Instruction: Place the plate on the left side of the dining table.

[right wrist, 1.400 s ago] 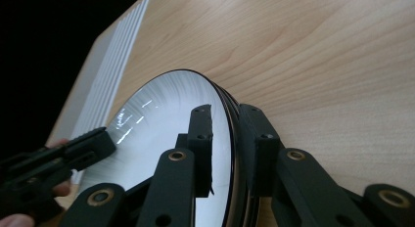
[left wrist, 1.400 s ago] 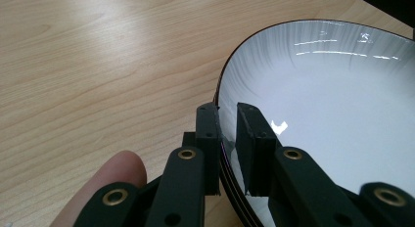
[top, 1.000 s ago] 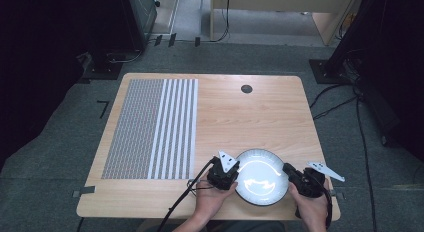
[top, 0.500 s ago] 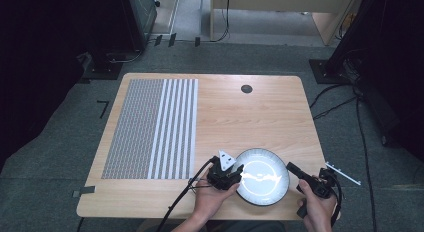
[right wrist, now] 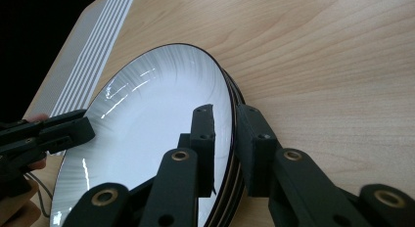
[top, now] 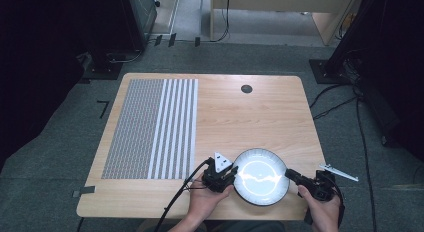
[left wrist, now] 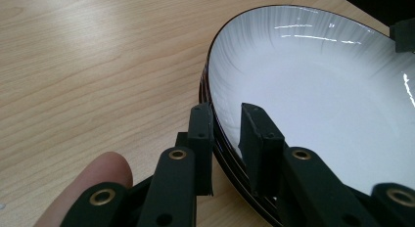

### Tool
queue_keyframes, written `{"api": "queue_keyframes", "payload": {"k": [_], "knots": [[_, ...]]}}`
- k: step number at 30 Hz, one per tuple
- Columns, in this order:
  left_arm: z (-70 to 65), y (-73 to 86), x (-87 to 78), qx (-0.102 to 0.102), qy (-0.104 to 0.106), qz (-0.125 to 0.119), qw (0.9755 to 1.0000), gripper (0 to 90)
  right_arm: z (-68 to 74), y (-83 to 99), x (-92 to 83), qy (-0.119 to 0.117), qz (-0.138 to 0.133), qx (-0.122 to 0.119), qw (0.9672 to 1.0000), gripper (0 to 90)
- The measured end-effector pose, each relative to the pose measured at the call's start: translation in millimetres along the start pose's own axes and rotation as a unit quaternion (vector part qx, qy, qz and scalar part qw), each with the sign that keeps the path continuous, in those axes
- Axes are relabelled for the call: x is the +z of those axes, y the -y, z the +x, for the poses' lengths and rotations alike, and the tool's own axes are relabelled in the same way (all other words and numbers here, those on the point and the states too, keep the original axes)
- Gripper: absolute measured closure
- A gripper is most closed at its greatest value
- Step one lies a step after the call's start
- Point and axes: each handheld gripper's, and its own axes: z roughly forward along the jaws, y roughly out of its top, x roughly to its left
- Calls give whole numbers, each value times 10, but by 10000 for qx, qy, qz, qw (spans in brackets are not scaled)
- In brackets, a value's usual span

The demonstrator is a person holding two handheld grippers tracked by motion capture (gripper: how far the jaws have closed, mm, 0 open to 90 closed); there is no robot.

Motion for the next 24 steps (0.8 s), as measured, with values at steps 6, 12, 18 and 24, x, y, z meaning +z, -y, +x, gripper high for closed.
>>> {"api": "queue_keyframes", "payload": {"k": [6,12,18,24], "knots": [[1,6,3,-2,-3,1,10000,763,-17,-7,-33,-96,170,189,9996,775],[-22,9,22,-16,-114,-20,9999,766,-3,-9,-45,-68,255,258,9993,769],[-27,23,38,-7,-160,-47,9999,776,-84,-18,-70,-406,219,715,9964,770],[-36,29,40,28,-195,-103,9998,782,-47,-7,-32,-428,219,647,9967,748]]}}
